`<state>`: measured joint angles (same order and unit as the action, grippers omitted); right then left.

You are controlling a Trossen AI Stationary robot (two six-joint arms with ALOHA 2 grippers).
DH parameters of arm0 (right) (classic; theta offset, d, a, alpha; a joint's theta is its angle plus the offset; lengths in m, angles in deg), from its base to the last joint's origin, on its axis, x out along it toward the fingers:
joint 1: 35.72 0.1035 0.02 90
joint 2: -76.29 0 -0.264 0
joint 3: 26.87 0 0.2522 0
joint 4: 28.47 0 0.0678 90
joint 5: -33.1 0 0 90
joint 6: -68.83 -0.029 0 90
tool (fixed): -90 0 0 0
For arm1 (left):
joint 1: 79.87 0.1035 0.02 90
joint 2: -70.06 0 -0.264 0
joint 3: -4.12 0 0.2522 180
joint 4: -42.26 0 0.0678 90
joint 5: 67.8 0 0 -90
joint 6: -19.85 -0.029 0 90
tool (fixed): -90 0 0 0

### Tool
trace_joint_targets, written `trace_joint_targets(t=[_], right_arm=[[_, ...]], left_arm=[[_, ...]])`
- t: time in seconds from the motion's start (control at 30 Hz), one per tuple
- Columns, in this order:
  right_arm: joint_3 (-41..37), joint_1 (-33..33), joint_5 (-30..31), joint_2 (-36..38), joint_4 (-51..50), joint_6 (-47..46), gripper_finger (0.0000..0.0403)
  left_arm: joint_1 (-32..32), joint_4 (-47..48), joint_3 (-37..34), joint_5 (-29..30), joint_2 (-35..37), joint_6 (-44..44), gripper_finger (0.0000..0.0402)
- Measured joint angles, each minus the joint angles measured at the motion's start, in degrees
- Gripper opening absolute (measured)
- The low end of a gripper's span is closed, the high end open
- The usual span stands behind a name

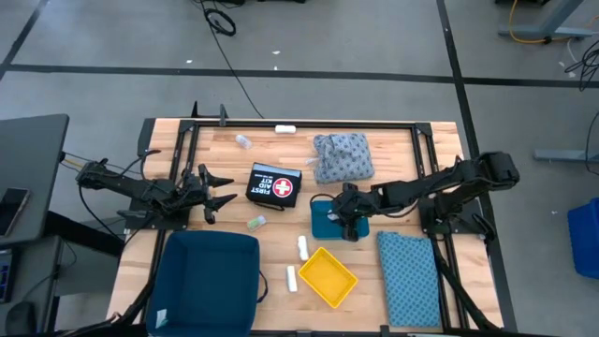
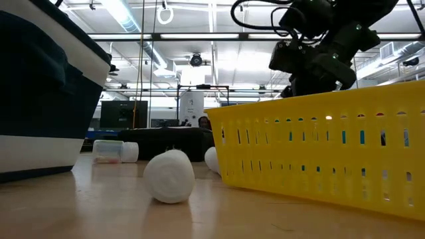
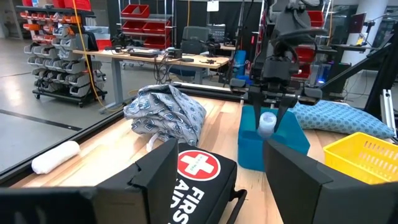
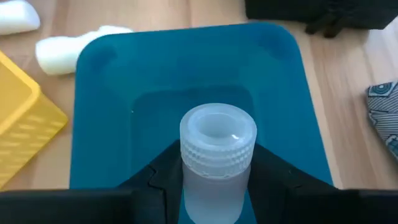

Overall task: Pick & place medical supplies in basket/bin
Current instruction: Put the middle pill bottle into the blue bin, then put the bottom pill bottle into the blue bin

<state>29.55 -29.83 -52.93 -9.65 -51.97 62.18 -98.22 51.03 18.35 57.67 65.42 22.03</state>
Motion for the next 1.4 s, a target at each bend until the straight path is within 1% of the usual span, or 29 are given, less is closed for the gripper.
trace_joint_targets(t=[0.2,0.53,0.6,0.73,0.8,1.1,1.4], right_arm=[[0.00,0.00,1.37,-1.21,-2.33,-0.04,0.0139],[0.00,0.00,1.38,-1.19,-2.42,-0.07,0.0139],[0.00,0.00,1.37,-1.19,-2.42,-0.09,0.0152],[0.00,0.00,1.35,-1.17,-2.42,-0.20,0.0207],[0.00,0.00,1.35,-1.17,-2.41,-0.20,0.0221],[0.00,0.04,1.45,-1.13,-0.38,-0.17,0.0231],[0.00,0.04,6.38,-1.10,2.67,-0.04,0.0232]], left_arm=[[0.01,0.00,0.00,0.00,0.00,0.00,0.0221],[0.00,0.04,0.00,0.00,0.00,0.00,0.0221],[0.00,0.04,0.00,0.02,0.00,0.00,0.0221],[0.00,0.04,0.00,0.00,-0.02,0.02,0.0221],[0.02,0.07,0.00,0.02,-0.02,0.02,0.0221],[0.02,0.09,0.00,0.02,-0.31,-0.02,0.0221],[0.01,-0.31,0.00,0.06,-2.58,-0.11,0.0221]])
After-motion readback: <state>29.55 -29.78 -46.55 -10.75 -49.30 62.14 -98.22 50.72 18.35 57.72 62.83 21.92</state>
